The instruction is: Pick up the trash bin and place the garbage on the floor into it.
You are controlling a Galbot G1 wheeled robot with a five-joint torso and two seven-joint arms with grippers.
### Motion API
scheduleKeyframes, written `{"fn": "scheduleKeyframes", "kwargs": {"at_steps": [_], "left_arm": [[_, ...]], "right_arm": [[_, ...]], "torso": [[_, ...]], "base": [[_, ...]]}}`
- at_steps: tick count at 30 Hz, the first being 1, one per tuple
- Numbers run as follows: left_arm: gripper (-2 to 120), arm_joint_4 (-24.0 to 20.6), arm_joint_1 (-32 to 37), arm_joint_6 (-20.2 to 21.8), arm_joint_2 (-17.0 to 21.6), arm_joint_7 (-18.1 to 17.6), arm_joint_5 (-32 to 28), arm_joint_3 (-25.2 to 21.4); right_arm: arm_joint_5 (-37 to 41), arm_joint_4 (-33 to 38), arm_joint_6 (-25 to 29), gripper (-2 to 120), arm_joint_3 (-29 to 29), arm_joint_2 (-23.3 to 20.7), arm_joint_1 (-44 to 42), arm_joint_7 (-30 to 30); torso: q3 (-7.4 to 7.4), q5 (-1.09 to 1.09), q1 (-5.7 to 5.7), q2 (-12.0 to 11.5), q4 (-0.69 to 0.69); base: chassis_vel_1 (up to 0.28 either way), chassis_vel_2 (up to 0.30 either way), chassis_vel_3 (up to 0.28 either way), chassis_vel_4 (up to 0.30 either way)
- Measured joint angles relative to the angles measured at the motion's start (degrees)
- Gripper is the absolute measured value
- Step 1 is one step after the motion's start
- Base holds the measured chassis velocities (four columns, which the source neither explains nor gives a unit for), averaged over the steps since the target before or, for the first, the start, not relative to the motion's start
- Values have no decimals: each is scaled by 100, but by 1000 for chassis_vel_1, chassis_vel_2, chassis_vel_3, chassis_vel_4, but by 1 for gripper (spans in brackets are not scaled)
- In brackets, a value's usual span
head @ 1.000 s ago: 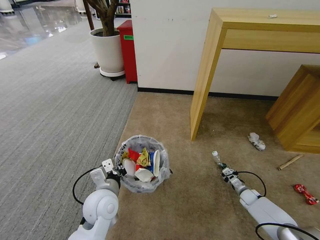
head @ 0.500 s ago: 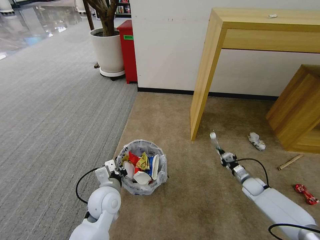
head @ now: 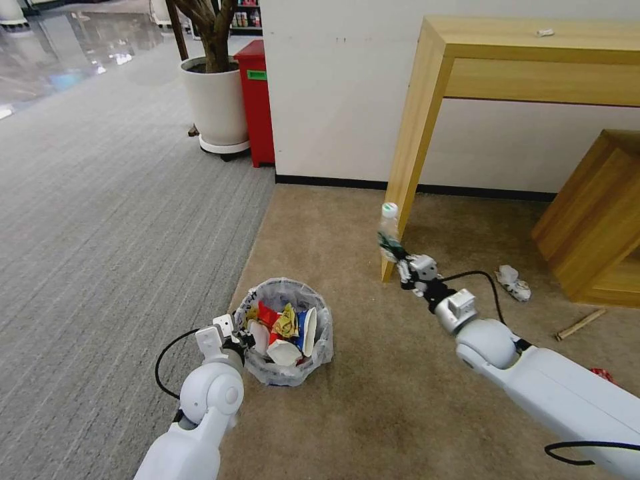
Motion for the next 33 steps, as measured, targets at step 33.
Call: {"fn": "scheduleKeyframes", "kwargs": {"at_steps": [33], "left_arm": [[0, -273, 50, 78, -272, -90, 10, 50]], "right_arm": [[1540, -590, 889, 0, -1915, 876, 371, -986]], "torso": [[1, 2, 0, 0, -1]], "base": [[0, 0, 0, 0]]}}
